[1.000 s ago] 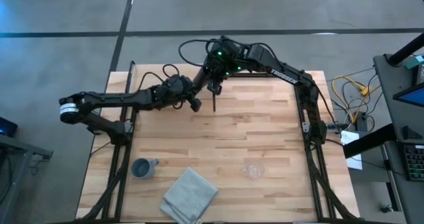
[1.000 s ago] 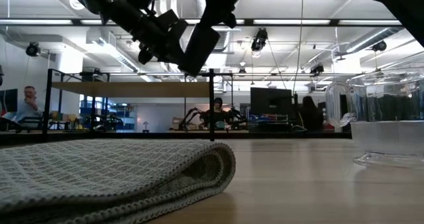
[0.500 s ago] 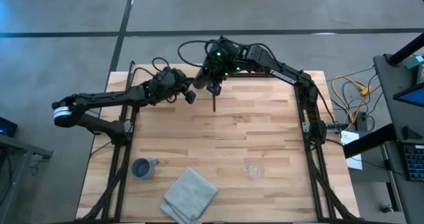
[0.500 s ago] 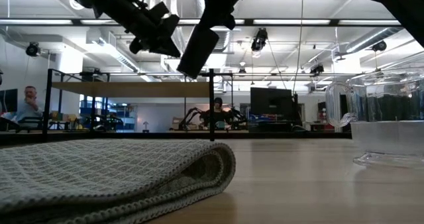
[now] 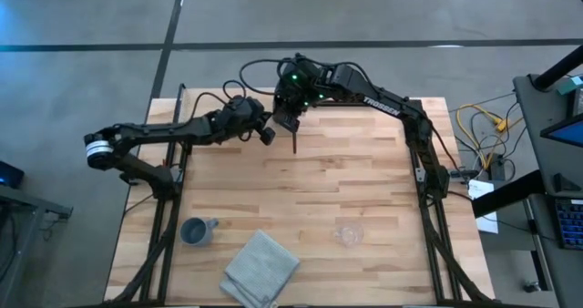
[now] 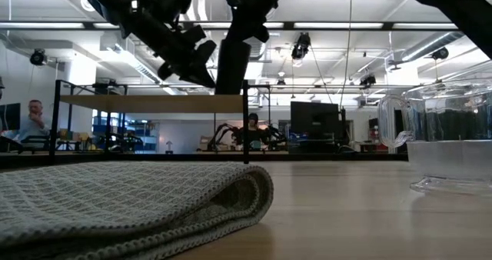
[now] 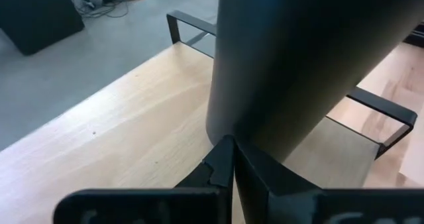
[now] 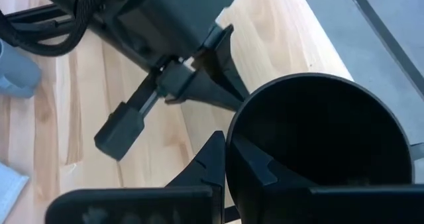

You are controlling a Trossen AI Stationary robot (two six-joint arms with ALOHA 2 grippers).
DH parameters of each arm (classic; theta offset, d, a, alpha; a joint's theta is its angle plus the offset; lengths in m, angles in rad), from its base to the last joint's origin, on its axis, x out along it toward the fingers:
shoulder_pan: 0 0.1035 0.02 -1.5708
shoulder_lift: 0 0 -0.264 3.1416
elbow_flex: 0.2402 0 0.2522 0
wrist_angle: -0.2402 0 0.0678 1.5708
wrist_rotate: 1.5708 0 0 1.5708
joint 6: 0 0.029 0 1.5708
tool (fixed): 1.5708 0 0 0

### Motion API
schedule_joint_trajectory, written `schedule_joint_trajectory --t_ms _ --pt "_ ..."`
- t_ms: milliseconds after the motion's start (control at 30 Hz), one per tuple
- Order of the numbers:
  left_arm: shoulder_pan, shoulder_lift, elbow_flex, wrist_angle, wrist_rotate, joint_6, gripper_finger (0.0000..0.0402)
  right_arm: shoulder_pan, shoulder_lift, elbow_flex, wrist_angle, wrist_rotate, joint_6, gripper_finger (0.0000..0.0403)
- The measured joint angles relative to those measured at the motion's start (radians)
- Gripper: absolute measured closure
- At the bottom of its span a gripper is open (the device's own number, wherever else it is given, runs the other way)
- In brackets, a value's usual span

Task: Stack small to large cups/mugs on shelf
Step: Put the black cup on the shelf

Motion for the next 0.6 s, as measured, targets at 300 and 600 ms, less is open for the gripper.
schedule_joint_trajectory --t_ms 300,600 --pt "0.0 -0.004 -0.001 0.003 0.007 0.0 0.0402 -0.002 0.005 0.002 0.018 0.006 -0.006 0.0392" --pt "0.0 -0.009 0.015 0.014 0.044 0.006 0.0402 -0.013 0.008 0.002 0.123 0.004 0.019 0.0333"
